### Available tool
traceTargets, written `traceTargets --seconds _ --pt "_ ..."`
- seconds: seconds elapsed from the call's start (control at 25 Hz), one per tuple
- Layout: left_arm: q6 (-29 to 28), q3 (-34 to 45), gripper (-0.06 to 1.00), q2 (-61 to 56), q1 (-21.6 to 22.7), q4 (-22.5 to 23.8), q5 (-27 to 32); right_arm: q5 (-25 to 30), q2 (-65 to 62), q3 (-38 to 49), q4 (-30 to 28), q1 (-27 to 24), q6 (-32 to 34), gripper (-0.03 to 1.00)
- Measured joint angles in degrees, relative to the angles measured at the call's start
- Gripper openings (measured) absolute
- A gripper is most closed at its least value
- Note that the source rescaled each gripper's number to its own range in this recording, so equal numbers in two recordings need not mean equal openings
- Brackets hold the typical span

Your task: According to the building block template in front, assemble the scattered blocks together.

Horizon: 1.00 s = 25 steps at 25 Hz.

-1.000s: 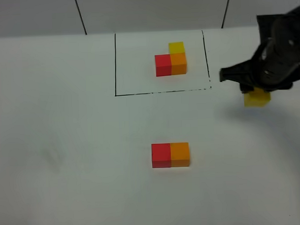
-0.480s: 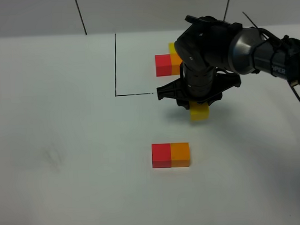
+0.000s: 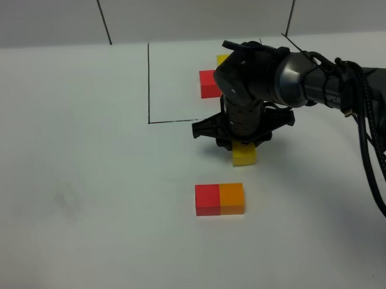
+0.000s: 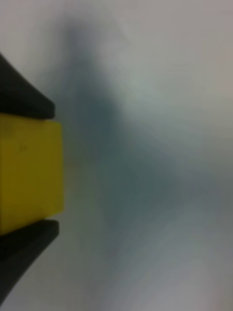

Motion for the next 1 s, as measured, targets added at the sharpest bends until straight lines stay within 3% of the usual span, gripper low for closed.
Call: traceTargets --seconds 0.32,1.0 --pt "-0.11 0.00 0.24 0.00 0.00 0.00 0.00 -3.47 0.35 2.21 2.38 0.00 0.80 0.00" --pt "-0.06 0.00 0.24 0.00 0.00 0.00 0.00 -1.85 0.35 2.37 3.49 2.29 2.32 0.00"
